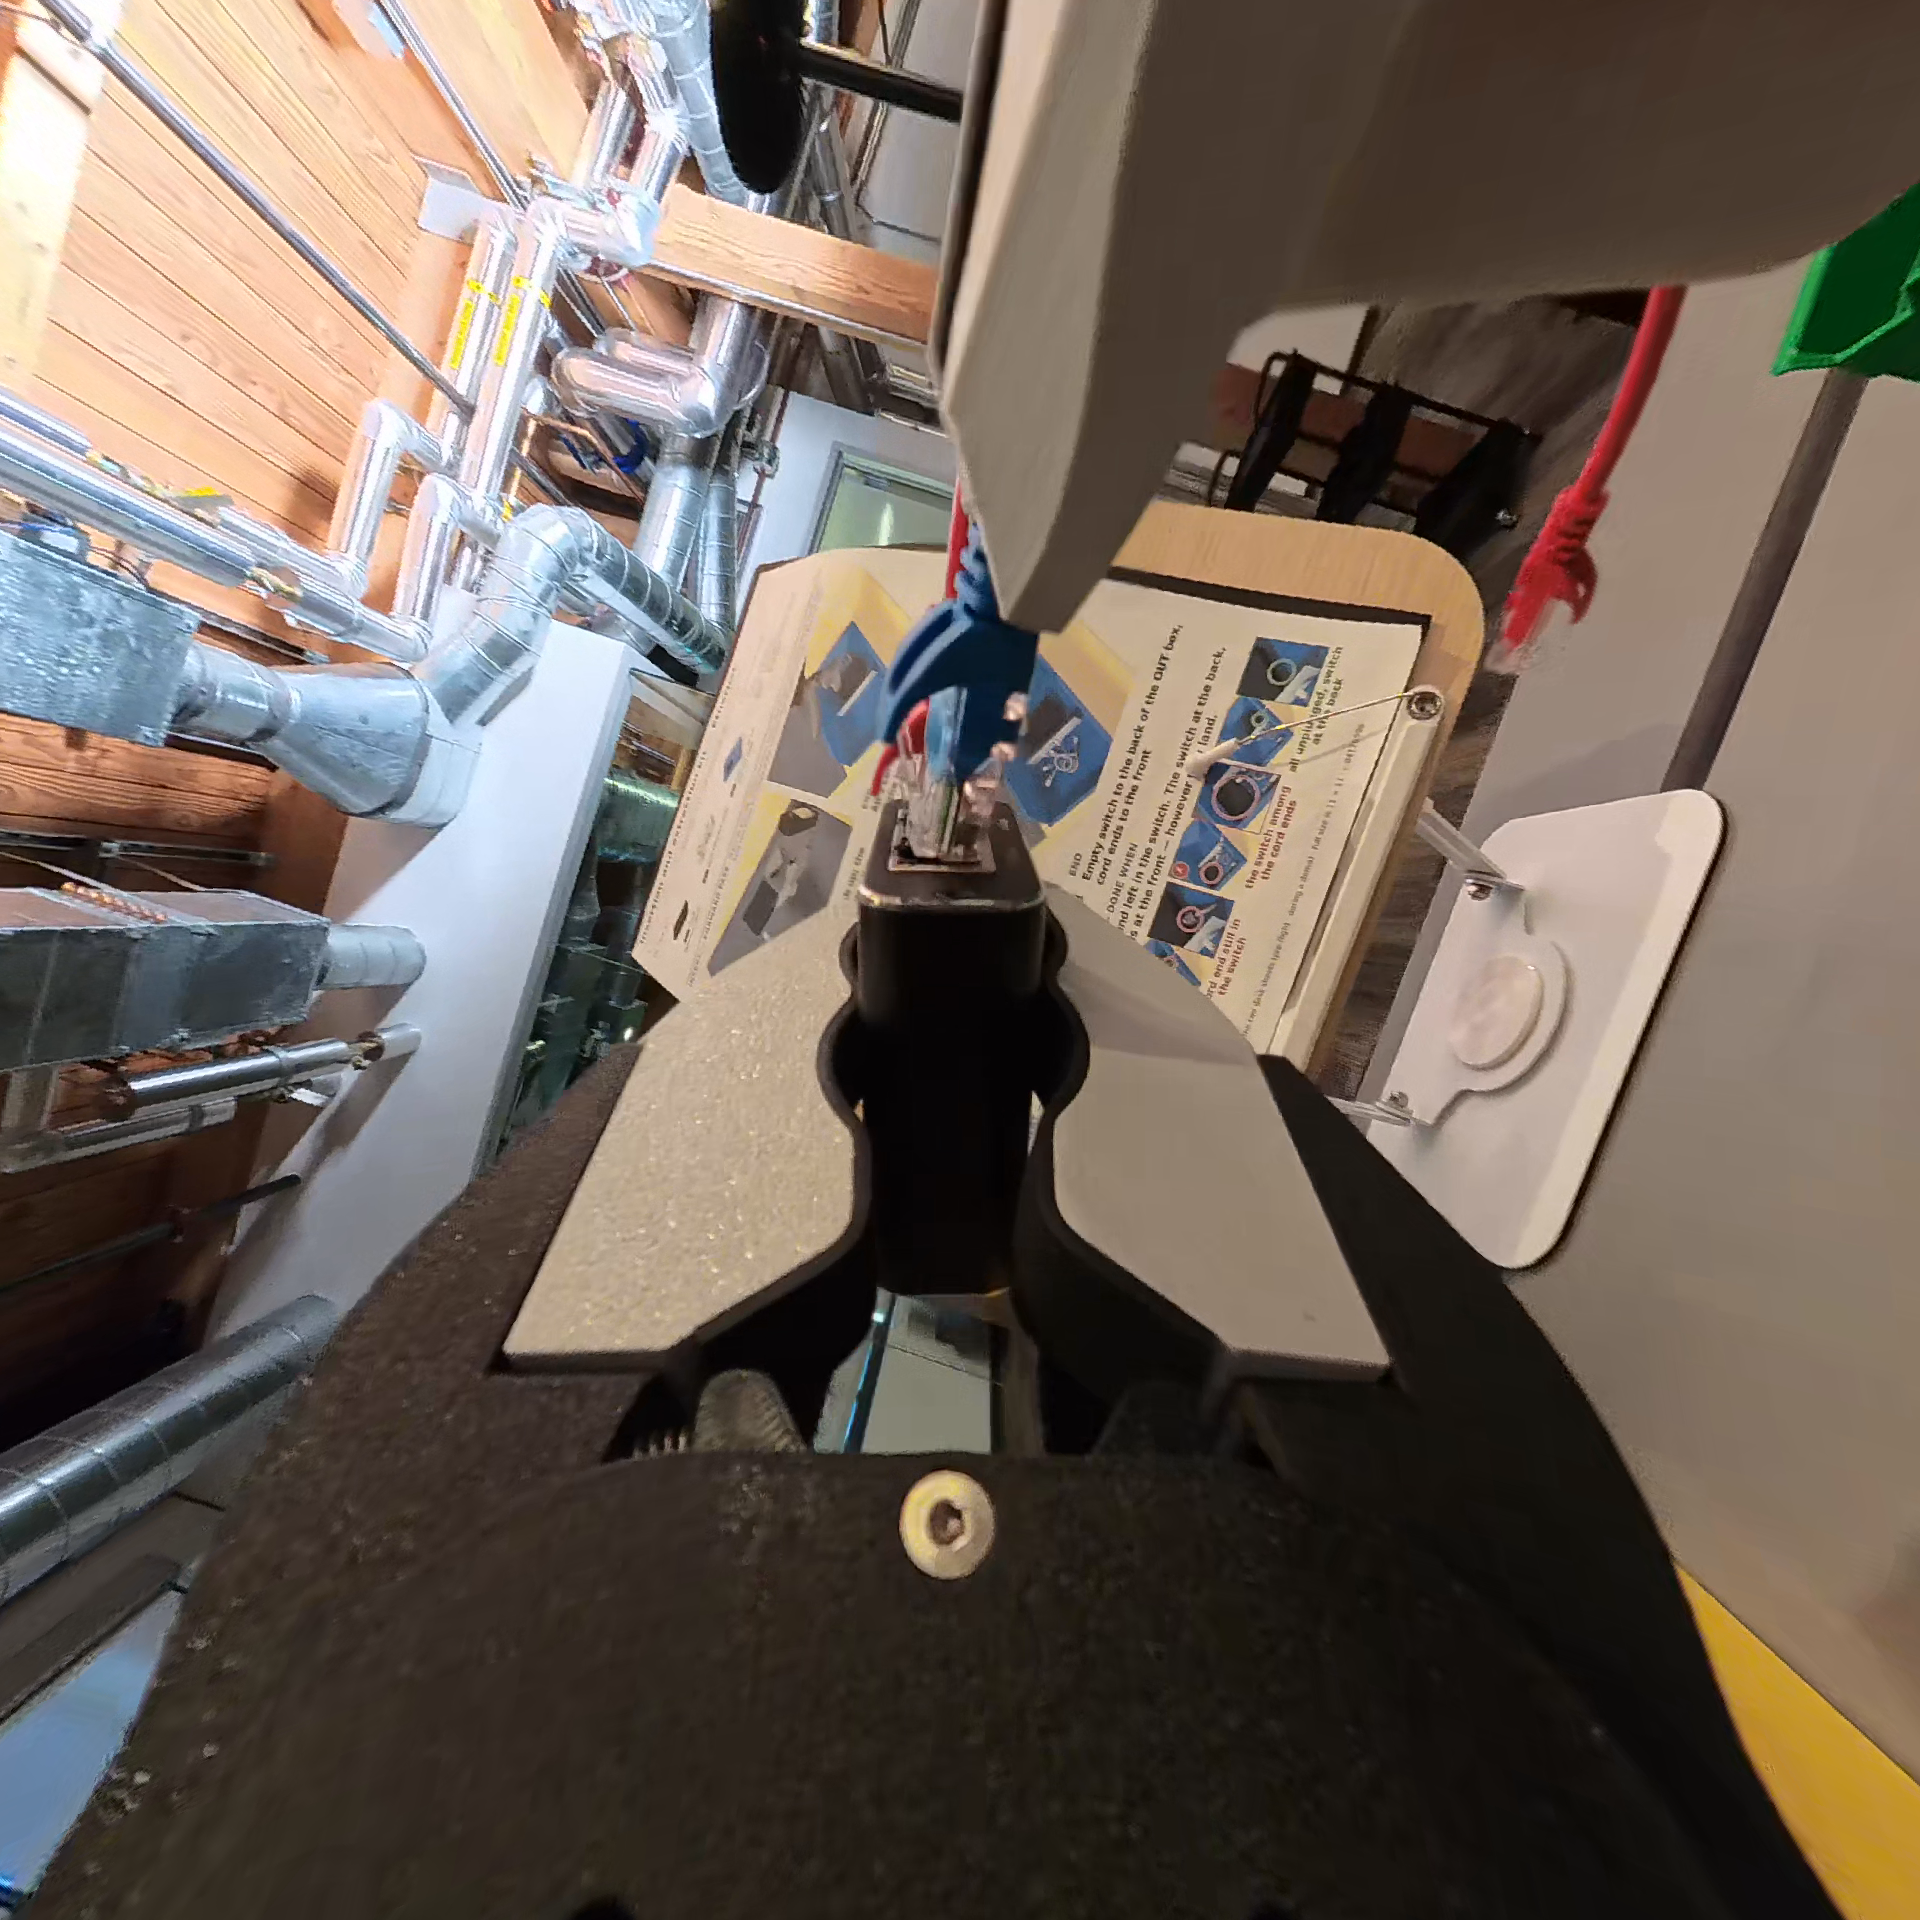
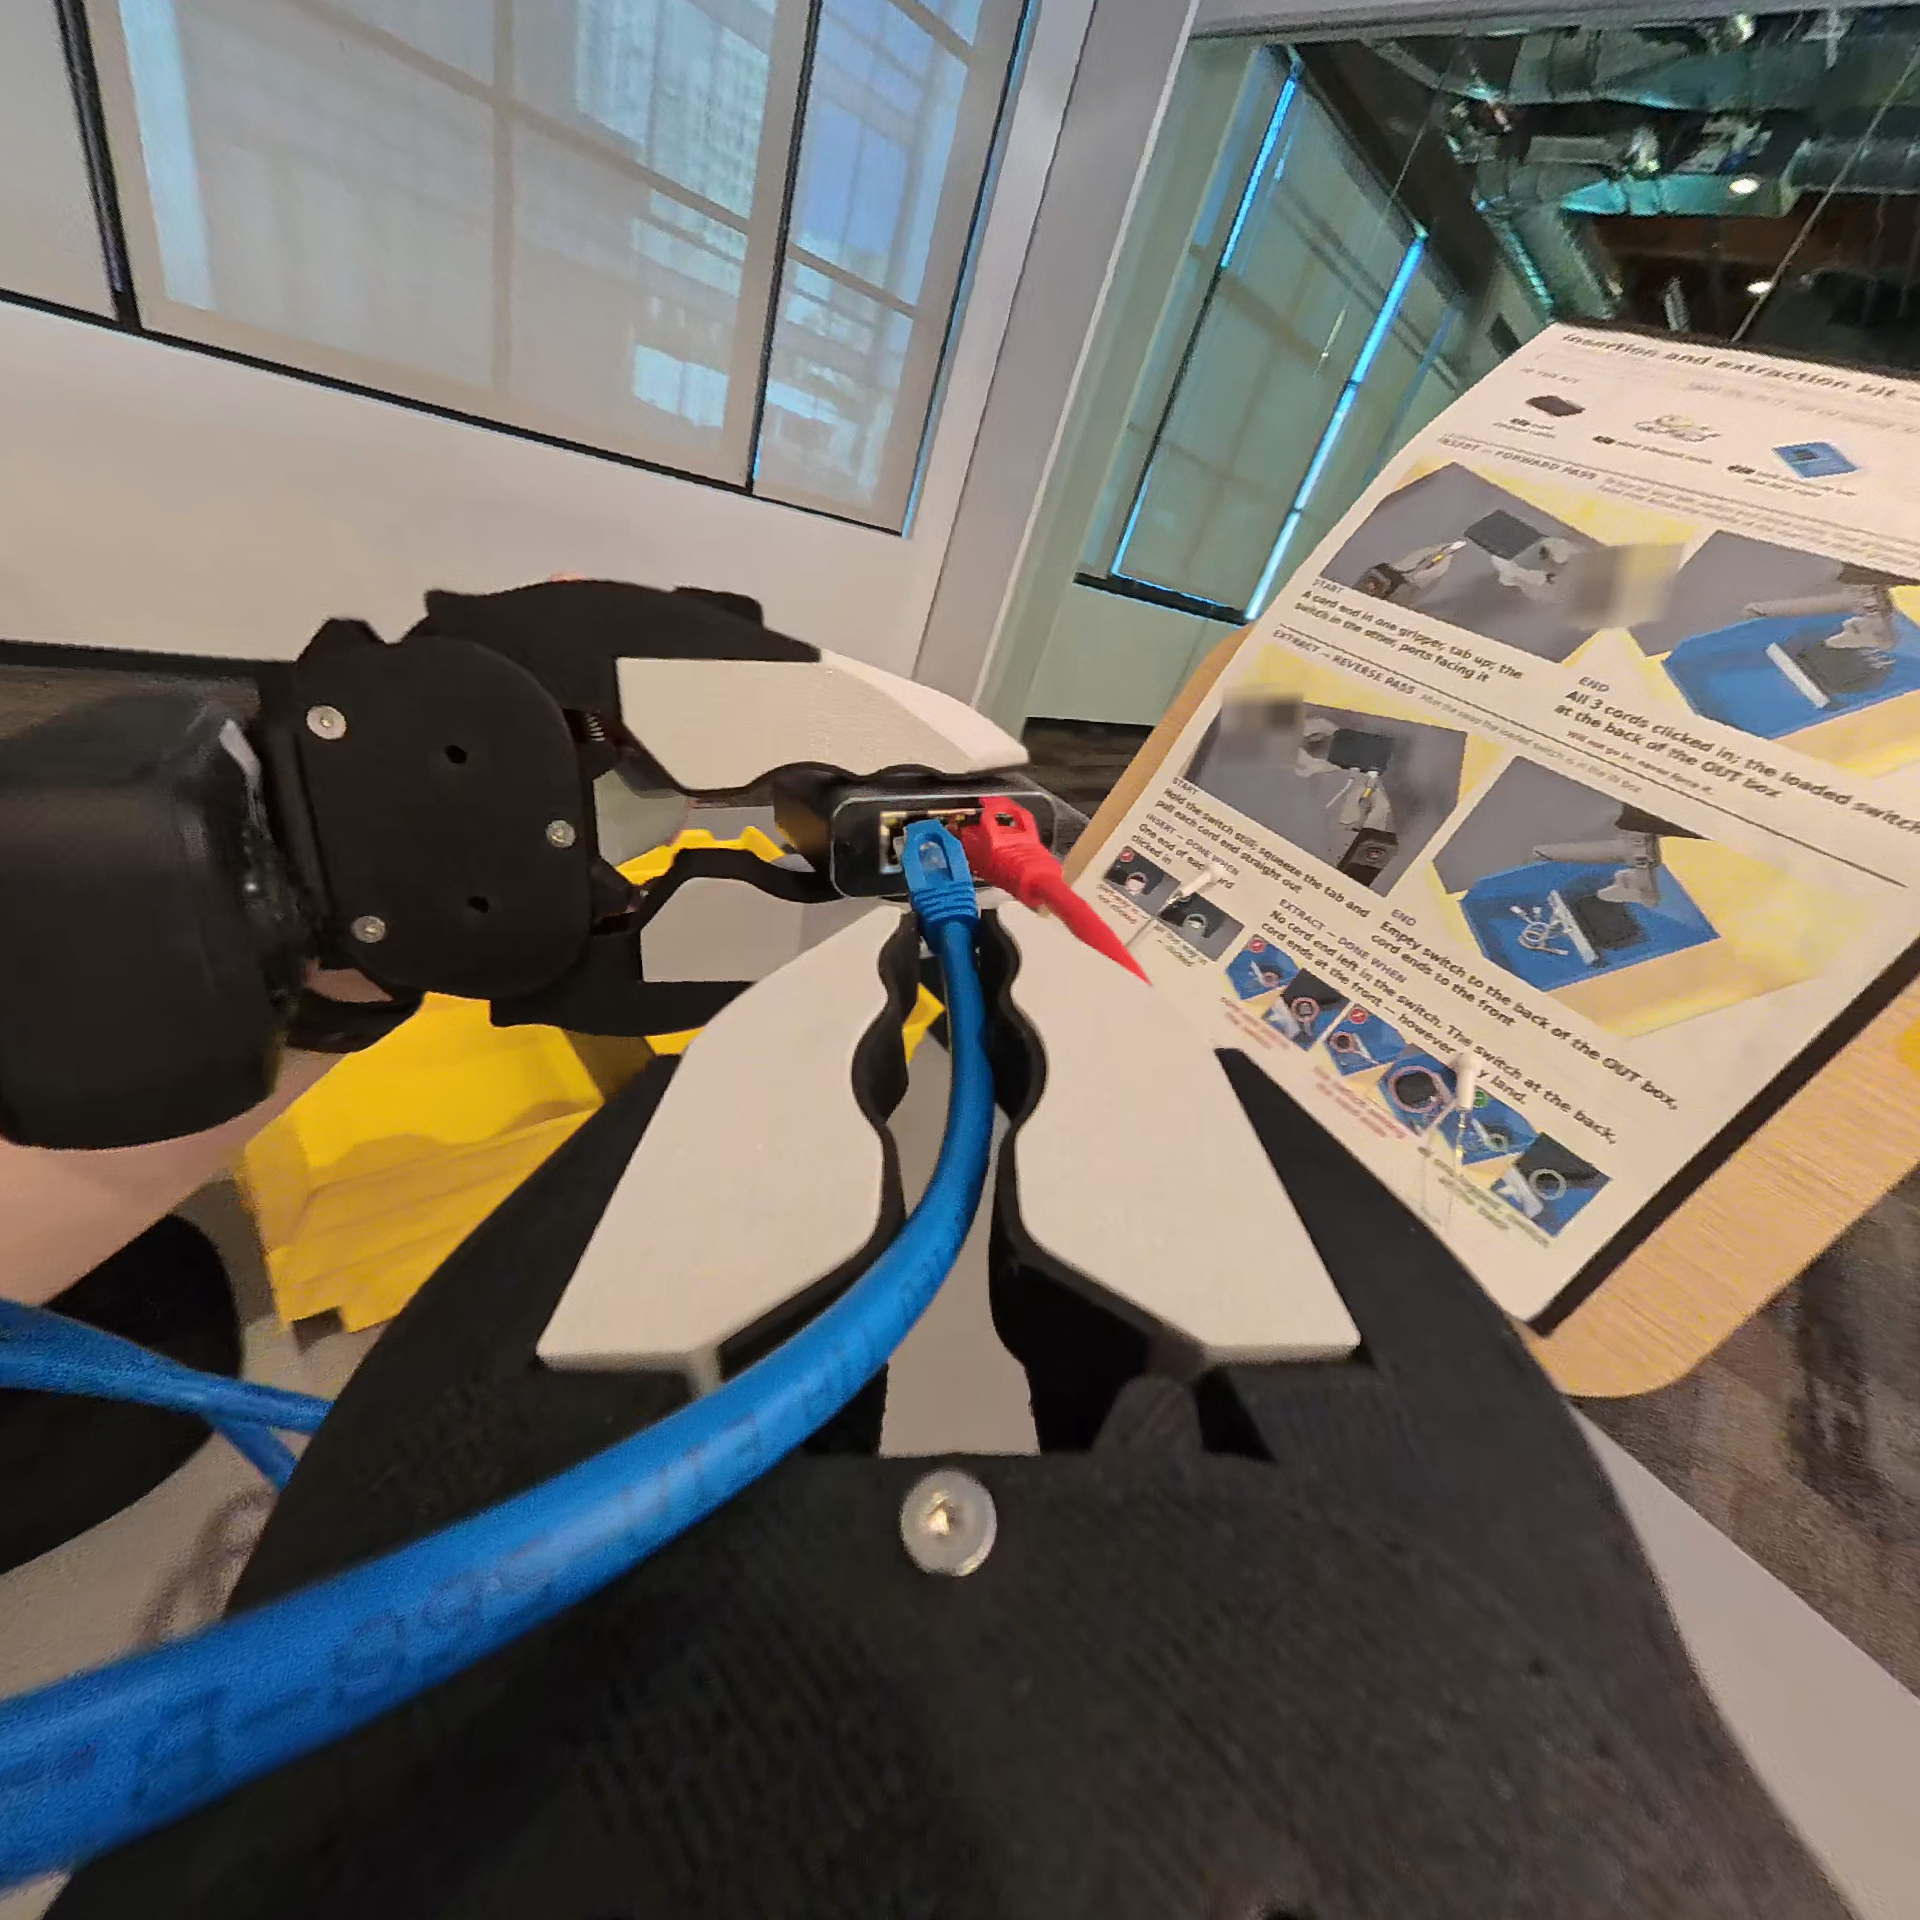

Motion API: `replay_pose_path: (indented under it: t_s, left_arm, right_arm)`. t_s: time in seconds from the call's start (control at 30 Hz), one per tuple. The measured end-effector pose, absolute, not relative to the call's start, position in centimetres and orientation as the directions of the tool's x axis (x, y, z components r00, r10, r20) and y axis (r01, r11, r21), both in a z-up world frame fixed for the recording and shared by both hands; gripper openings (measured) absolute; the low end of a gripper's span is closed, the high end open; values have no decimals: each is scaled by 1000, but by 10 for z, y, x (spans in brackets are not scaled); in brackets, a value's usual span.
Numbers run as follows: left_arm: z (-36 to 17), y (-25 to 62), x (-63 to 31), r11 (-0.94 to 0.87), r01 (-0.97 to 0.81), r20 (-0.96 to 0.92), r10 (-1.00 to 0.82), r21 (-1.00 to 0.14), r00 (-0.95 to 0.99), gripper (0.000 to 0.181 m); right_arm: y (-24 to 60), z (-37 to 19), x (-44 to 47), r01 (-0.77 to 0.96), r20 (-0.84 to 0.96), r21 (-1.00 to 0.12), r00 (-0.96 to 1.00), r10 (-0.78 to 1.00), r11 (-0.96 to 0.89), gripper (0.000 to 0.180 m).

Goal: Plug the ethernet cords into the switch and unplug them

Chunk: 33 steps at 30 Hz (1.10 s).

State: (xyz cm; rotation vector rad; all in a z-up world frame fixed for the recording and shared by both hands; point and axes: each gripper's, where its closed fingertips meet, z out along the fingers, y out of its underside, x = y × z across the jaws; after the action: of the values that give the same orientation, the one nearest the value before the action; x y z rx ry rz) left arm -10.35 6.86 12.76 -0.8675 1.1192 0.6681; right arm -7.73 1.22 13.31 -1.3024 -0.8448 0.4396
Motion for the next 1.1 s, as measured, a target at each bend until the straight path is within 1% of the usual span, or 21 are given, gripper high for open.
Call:
replay_pose_path:
  t_s: [0.1,0.23,0.43,0.53,0.6,0.77,0.87,0.93,1.03,1.1]
  left_arm:
    - [131,65,-103,525,-818,-949,57,-235,309,26]
    - [131,59,-99,545,-808,-955,42,-225,294,26]
    - [136,46,-92,595,-782,-954,81,-186,289,26]
    - [134,43,-88,597,-791,-963,112,-132,244,26]
    - [130,39,-83,612,-786,-970,126,-88,207,26]
    - [128,27,-71,649,-758,-975,123,-62,185,26]
    - [129,23,-68,667,-741,-970,115,-83,212,26]
    - [131,21,-68,678,-726,-967,86,-120,240,26]
    - [133,18,-68,702,-693,-961,42,-165,272,25]
    - [133,17,-67,710,-684,-960,42,-167,278,26]
  right_arm:
    - [9,136,-77,120,246,-968,617,748,220,12]
    - [6,137,-75,89,208,-977,601,772,195,12]
    - [-1,139,-71,125,208,-978,569,796,166,12]
    - [-5,136,-67,180,226,-972,554,801,150,12]
    - [-8,132,-64,201,202,-973,525,827,110,12]
    - [-16,130,-56,197,134,-979,471,872,44,12]
    - [-18,132,-55,154,93,-988,448,889,25,12]
    - [-19,133,-56,118,63,-993,428,902,14,12]
    - [-21,136,-58,87,71,-995,398,915,39,12]
    - [-22,136,-58,86,81,-995,389,918,52,12]
